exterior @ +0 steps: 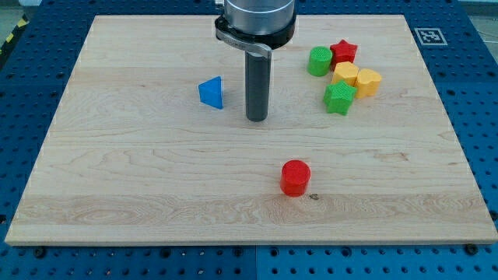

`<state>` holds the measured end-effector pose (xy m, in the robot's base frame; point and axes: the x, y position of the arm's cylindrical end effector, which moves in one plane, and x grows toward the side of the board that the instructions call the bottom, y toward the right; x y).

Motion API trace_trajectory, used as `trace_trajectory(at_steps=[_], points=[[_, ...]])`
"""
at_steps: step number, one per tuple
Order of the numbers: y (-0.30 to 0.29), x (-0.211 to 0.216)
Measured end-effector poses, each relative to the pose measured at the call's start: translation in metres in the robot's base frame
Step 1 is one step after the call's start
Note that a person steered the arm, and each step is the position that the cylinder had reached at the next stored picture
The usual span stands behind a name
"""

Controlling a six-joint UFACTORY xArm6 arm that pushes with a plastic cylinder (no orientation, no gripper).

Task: Move the blue triangle towards center top

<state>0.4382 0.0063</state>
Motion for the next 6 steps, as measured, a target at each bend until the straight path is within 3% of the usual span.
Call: trace_trajectory(at_steps=[3,6], points=[[-0.09,0.004],[-0.065,-0.05]])
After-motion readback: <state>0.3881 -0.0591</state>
